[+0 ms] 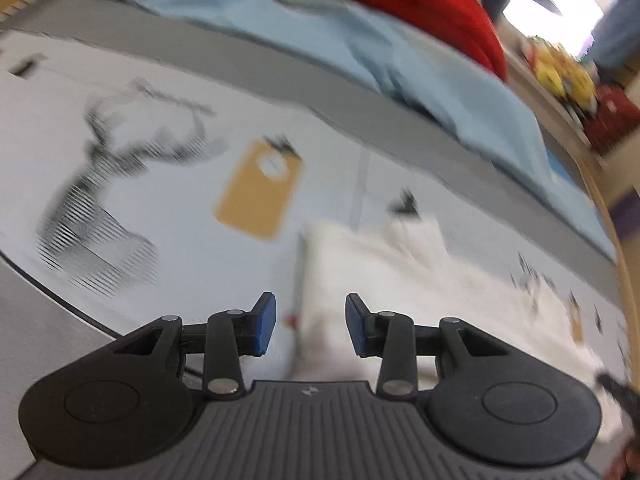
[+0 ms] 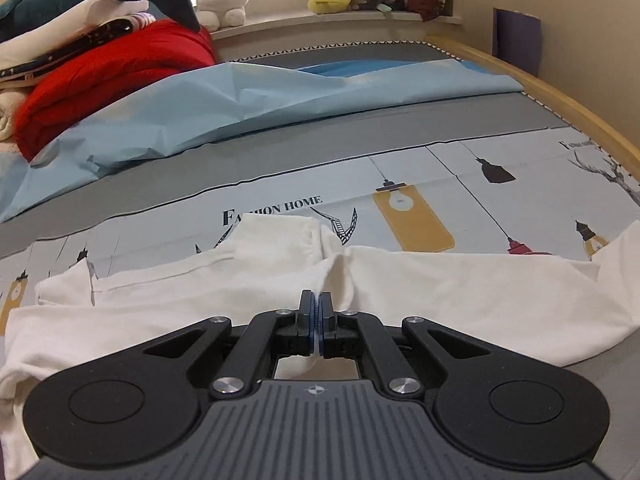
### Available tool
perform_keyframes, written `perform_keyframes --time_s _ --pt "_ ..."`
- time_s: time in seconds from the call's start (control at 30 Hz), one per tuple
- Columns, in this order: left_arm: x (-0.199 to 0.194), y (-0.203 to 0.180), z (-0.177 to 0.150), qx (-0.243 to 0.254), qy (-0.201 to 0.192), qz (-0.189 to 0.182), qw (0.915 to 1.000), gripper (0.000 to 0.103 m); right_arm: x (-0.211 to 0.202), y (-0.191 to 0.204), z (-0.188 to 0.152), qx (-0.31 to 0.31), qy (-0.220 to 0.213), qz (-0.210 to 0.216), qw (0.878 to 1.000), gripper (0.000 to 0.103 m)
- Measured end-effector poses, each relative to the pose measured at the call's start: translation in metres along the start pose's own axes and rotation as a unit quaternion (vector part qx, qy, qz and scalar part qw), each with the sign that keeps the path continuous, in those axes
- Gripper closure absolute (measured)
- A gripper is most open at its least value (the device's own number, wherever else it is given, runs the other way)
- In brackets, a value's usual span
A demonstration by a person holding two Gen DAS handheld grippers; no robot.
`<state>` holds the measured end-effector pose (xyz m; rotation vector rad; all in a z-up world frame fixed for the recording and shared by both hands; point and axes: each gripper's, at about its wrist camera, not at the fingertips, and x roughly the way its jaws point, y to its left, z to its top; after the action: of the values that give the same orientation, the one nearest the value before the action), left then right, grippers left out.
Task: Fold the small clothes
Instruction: 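Carry the sleeve across the shirt body with the left gripper and release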
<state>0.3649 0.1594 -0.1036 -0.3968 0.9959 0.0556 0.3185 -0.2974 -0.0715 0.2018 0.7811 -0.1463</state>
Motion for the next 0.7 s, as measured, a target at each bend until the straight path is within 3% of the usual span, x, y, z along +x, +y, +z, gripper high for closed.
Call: perform_keyframes --time_s 0.2,0.4,0.43,0.47,0.5,0.57,0.63,0.7 --pt "0.021 -0.019 -0.019 0.055 0.052 -0.021 0.9969 0.06 0.004 -0.001 0.004 0.009 0.002 -0.002 1.0 0.102" --pt "0.027 -0.04 -0.036 0.148 0.06 -0.017 0.9871 0.05 0.005 -0.008 0.006 0.012 0.003 -0.014 1.0 0.102" --pt "0.03 -0.041 -0.038 0.157 0.064 -0.006 0.9855 0.056 0.006 -0.009 0.006 0.01 0.006 -0.022 1.0 0.102" --pt "0.033 -0.04 -0.041 0.172 0.075 0.006 0.9822 0.077 0.009 -0.011 0.005 0.01 0.011 -0.028 1.0 0.102" --pt "0.034 -0.041 -0.043 0.196 0.08 0.02 0.9771 0.09 0.011 -0.015 0.004 0.014 0.017 -0.033 0.999 0.102" --pt "0.033 -0.038 -0.045 0.23 0.078 0.049 0.9689 0.096 0.017 -0.02 0.002 0.022 0.028 -0.041 0.999 0.102" --pt "0.028 -0.029 -0.042 0.229 0.081 0.054 0.9686 0.103 0.022 -0.024 0.0 0.028 0.034 -0.039 0.998 0.102" --pt "0.026 -0.021 -0.04 0.234 0.083 0.075 0.9657 0.103 0.026 -0.023 -0.001 0.025 0.038 -0.037 0.998 0.102"
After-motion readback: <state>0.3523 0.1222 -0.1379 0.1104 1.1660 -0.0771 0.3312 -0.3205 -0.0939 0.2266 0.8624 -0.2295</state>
